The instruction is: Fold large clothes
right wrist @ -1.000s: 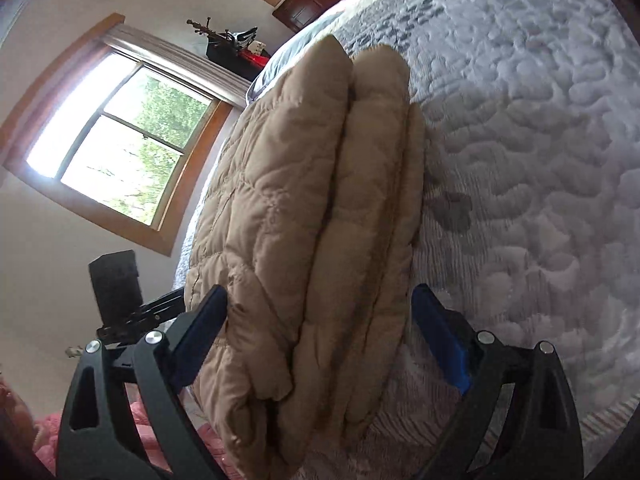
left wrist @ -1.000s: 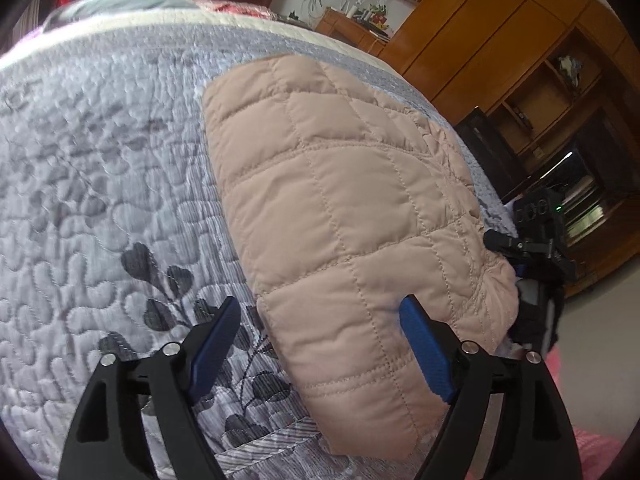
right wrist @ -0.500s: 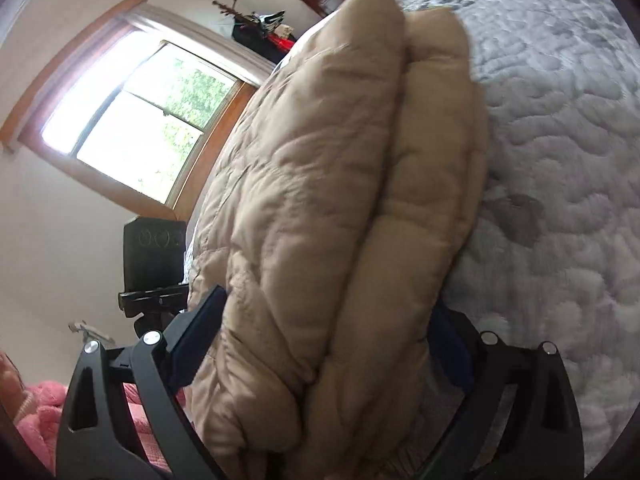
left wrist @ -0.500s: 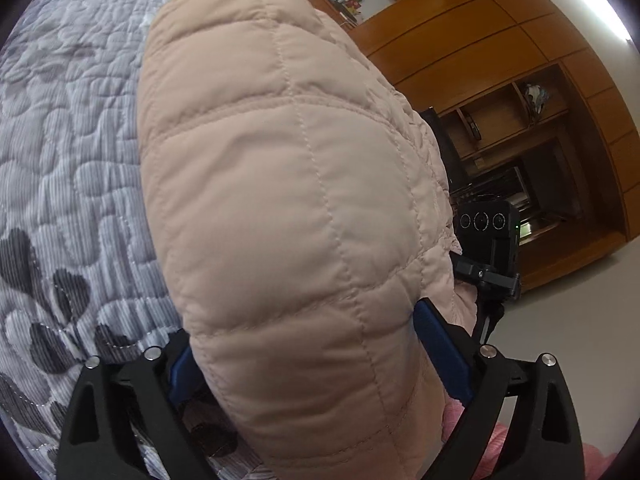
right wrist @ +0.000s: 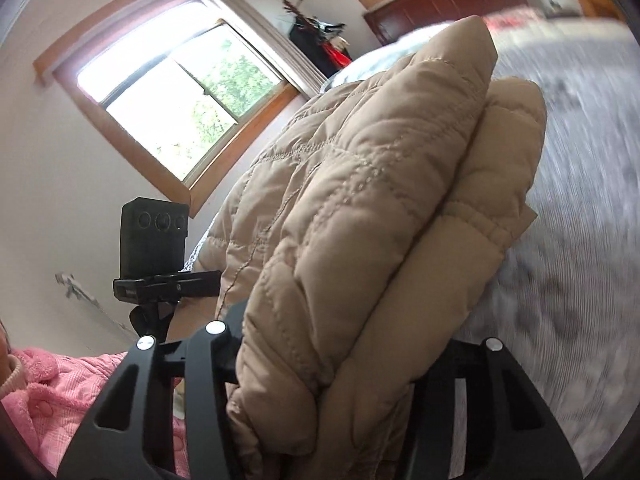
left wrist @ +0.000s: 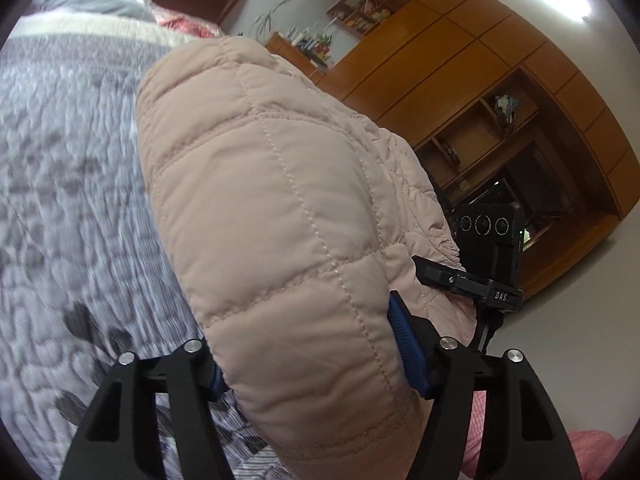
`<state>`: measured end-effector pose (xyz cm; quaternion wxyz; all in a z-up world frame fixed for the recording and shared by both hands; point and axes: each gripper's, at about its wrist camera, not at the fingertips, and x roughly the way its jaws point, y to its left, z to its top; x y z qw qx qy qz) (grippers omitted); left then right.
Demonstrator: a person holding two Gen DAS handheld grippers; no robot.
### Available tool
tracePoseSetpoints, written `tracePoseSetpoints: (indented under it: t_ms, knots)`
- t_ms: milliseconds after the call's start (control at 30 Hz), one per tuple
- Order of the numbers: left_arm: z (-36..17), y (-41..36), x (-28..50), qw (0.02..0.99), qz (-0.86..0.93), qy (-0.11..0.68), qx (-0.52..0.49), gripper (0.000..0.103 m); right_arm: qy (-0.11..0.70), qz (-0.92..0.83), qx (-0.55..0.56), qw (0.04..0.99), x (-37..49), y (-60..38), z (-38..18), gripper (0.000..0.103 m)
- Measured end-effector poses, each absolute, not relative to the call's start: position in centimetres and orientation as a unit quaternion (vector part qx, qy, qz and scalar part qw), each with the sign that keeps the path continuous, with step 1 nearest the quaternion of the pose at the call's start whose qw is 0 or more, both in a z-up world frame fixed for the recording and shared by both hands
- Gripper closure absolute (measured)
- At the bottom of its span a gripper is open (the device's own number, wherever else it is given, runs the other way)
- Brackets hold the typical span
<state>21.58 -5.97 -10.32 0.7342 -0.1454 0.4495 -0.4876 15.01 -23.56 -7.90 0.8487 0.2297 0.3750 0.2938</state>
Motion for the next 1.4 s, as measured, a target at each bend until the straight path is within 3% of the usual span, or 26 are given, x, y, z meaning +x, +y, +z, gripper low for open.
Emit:
tracePoseSetpoints:
  t_ms: [333, 533, 700, 800, 900, 1000, 1200, 1400]
  knots:
    - [-7.5, -1.2, 30.7, 0.784, -0.439, 0.407, -0.166, 0.036, 0.377, 0.318, 0.170, 0.853, 27.7, -19.4, -4.2, 0.055]
    - [-9.6, 1.4, 37.1, 0.800, -0.399, 0.412, -0.174, 0.036, 0.403, 0.337, 0.184, 0.831, 36.5, -17.9, -7.2, 0.055]
    - [-14.4, 3.1, 40.7, 0.789, -0.368, 0.457, -0.180, 0.034, 0.451, 0.336, 0.197, 0.803, 40.7, -16.8, -12.5, 0.052]
    - [-16.7, 4.6, 41.3, 0.779, -0.373, 0.467, -0.189, 0.025, 0.455, 0.343, 0.219, 0.792, 40.0, -17.7, -14.3, 0.045]
    - [-16.1, 4.3, 40.6, 0.785, -0.365, 0.469, -0.174, 0.023, 0.454, 0.332, 0.224, 0.796, 39.4, -18.5, -14.0, 0.034]
    - [-14.9, 3.6, 40.1, 0.794, -0.345, 0.473, -0.160, 0.023, 0.454, 0.316, 0.217, 0.804, 40.3, -19.4, -13.4, 0.030]
    - [-13.8, 7.0, 35.8, 0.824, -0.311, 0.449, -0.149, 0.022, 0.434, 0.290, 0.204, 0.828, 34.6, -22.6, -11.2, 0.029]
    - [-13.7, 6.3, 32.3, 0.861, -0.274, 0.424, -0.067, 0.021, 0.470, 0.241, 0.233, 0.816, 33.7, -24.2, -14.4, 0.033]
